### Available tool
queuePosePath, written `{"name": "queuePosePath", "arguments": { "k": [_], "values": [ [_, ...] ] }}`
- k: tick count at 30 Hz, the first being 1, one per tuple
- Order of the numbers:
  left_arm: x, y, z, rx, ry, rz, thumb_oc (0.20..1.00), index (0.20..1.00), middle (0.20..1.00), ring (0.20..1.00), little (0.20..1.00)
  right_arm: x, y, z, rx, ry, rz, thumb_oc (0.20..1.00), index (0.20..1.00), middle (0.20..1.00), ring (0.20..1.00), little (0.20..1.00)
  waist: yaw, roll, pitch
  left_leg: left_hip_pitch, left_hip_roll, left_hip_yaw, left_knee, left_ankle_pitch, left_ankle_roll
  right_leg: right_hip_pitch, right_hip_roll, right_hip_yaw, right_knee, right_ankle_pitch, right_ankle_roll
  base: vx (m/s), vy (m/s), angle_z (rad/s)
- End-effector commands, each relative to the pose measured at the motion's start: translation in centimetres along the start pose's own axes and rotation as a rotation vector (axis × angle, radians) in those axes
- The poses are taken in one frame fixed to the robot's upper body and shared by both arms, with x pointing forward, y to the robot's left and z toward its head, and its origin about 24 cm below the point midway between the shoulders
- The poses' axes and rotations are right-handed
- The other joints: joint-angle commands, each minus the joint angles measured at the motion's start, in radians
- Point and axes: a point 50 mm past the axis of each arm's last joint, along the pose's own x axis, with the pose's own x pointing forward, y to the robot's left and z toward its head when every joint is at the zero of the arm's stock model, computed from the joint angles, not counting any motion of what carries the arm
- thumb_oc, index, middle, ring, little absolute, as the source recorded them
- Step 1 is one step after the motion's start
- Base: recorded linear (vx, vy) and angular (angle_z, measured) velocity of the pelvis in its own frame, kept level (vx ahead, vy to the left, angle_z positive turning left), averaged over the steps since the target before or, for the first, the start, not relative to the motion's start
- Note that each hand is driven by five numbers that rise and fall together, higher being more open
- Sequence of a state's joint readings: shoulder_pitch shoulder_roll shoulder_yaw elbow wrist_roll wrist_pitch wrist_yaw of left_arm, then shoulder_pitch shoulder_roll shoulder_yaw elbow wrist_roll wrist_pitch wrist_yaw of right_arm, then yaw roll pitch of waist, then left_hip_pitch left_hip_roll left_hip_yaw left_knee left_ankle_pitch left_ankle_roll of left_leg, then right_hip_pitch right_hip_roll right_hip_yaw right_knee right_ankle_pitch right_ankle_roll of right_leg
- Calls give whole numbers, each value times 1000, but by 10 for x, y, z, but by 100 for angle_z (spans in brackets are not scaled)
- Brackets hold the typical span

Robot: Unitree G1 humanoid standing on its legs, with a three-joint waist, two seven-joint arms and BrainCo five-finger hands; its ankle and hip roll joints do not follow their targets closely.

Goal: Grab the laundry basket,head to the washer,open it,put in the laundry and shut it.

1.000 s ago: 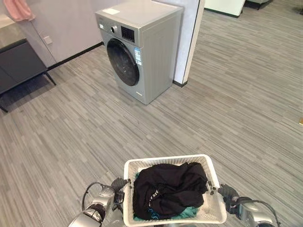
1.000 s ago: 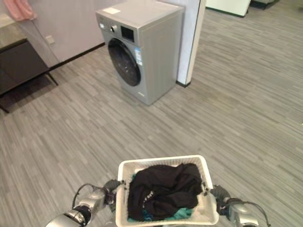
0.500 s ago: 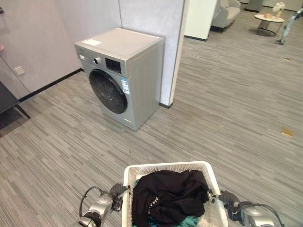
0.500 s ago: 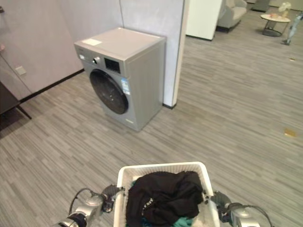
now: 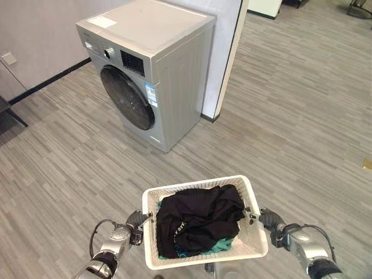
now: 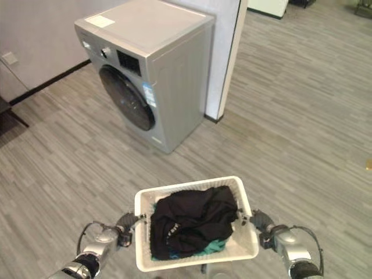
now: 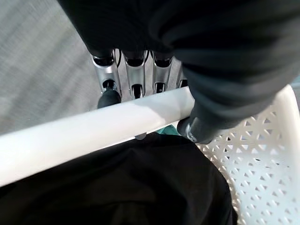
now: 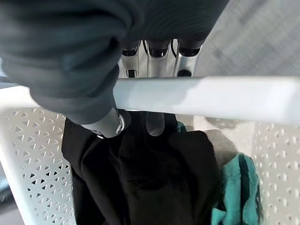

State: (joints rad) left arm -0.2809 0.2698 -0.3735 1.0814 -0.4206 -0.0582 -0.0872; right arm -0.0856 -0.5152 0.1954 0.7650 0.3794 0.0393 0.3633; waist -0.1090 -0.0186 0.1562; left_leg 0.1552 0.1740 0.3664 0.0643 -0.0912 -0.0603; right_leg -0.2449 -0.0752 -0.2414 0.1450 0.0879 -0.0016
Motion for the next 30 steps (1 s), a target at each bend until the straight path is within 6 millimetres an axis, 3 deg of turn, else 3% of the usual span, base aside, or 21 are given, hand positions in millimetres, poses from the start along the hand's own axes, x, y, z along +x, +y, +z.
{"name": "queuePosePath", "arguments": {
  "k": [1,4,5,6,8,9,10,11,12,13,14,15,17,22,23,24,25,26,28,29,30],
  "values": [
    [0,-4,-5,12,15,-38,200,200,200,200,200,-25,19,-65,53,190,167,200,200,200,200,200,-60,-30,-15,-34,-116,0,84,70,-5,84,4,78,-79,40,103,220,-219,16],
    [0,-4,-8,4,28,-40,200,200,200,200,200,-28,15,-66,60,184,154,200,200,200,200,200,-59,-36,-25,-77,-80,-13,211,121,-35,123,13,59,-97,25,78,157,-220,32],
    [1,-7,-6,11,28,-47,200,200,200,200,200,-32,10,-65,61,180,133,200,200,200,200,200,-54,-49,-9,-135,-17,-2,370,185,-78,172,22,39,-105,-3,46,100,-180,38],
    [1,-6,-6,11,28,-46,200,200,200,200,200,-31,10,-65,62,179,134,200,200,200,200,200,-56,-51,-12,-141,-20,-4,369,188,-77,169,20,38,-106,-1,46,199,-282,44],
    [2,-9,-3,14,26,-48,200,200,200,200,200,-32,6,-66,54,193,120,200,200,200,200,200,-52,-50,4,-184,49,38,447,208,-107,223,27,19,-108,-56,30,153,-121,25],
    [2,-10,-3,14,25,-48,200,200,200,200,200,-32,6,-65,54,192,120,200,200,200,200,200,-53,-57,5,-189,45,52,443,222,-91,215,19,12,-110,-42,24,99,3,6],
    [3,-11,-1,29,24,-50,200,200,200,200,200,-33,5,-67,54,204,118,200,200,200,200,200,-61,-49,4,-196,86,115,383,227,-95,231,12,-6,-120,-51,32,115,62,20],
    [4,-11,1,33,22,-50,200,200,200,200,200,-32,5,-67,59,205,116,200,200,200,200,200,-57,-40,1,-213,94,100,344,191,-108,253,9,-2,-129,-72,47,228,225,41],
    [3,-8,-1,57,31,-35,200,200,200,200,200,-30,4,-64,60,196,114,200,200,200,200,200,-50,-23,-8,-242,68,70,162,189,-70,249,-17,-7,-137,-66,65,237,214,39],
    [3,-8,-2,57,33,-36,200,200,200,200,200,-31,4,-64,60,198,114,200,200,200,200,200,-52,-22,-11,-232,62,55,158,173,-84,260,-18,0,-138,-82,73,179,298,32],
    [3,-8,-4,83,41,-28,200,200,200,200,200,-29,3,-63,62,196,112,200,200,200,200,200,-37,-5,-12,-269,76,17,45,234,-77,263,-29,1,-140,-76,78,190,197,7],
    [3,-8,-2,85,38,-32,200,200,200,200,200,-27,5,-62,63,195,119,200,200,200,200,200,-37,-1,-11,-265,86,-3,11,253,-83,267,-41,4,-136,-78,81,231,306,1],
    [3,3,0,108,41,3,200,200,200,200,200,-17,6,-50,24,190,129,200,200,200,200,200,-11,38,-14,-307,165,-81,-102,369,-125,327,-102,35,-164,-87,113,550,537,-21],
    [2,12,3,102,34,42,200,200,200,200,200,-9,21,-44,63,157,168,200,200,200,200,200,3,55,-43,-343,98,-94,-4,283,-106,392,-198,57,-180,-83,147,375,373,-18],
    [3,13,11,104,7,51,200,200,200,200,200,-2,29,-34,54,120,194,200,200,200,200,200,11,43,-45,-364,39,-90,67,219,-78,381,-263,69,-169,-30,161,294,354,5],
    [3,13,11,103,6,52,200,200,200,200,200,-2,29,-34,54,120,194,200,200,200,200,200,12,43,-48,-368,39,-89,66,221,-77,376,-263,71,-170,-28,161,331,462,-1],
    [4,15,22,101,-35,62,200,200,200,200,200,6,36,-23,35,87,217,200,200,200,200,200,24,34,-57,-376,-15,-66,101,167,-45,341,-322,83,-154,59,176,142,225,11],
    [4,15,22,101,-35,62,200,200,200,200,200,6,36,-22,35,87,217,200,200,200,200,200,25,34,-60,-379,-16,-65,99,169,-45,336,-322,85,-154,61,177,217,360,-1],
    [3,25,37,87,-85,93,200,200,200,200,200,15,48,-4,-32,49,261,200,200,200,200,200,44,36,-77,-346,-75,-21,87,126,-6,277,-384,74,-124,209,193,213,360,-19],
    [3,25,37,87,-85,93,200,200,200,200,200,15,48,-4,-32,48,261,200,200,200,200,200,46,35,-77,-345,-76,-19,85,126,-6,276,-385,75,-124,210,193,193,306,-21],
    [2,28,41,82,-101,103,200,200,200,200,200,17,52,4,-53,25,274,200,200,200,200,200,56,34,-78,-322,-87,3,67,118,2,260,-404,19,-116,243,205,106,184,-25]
  ]
}}
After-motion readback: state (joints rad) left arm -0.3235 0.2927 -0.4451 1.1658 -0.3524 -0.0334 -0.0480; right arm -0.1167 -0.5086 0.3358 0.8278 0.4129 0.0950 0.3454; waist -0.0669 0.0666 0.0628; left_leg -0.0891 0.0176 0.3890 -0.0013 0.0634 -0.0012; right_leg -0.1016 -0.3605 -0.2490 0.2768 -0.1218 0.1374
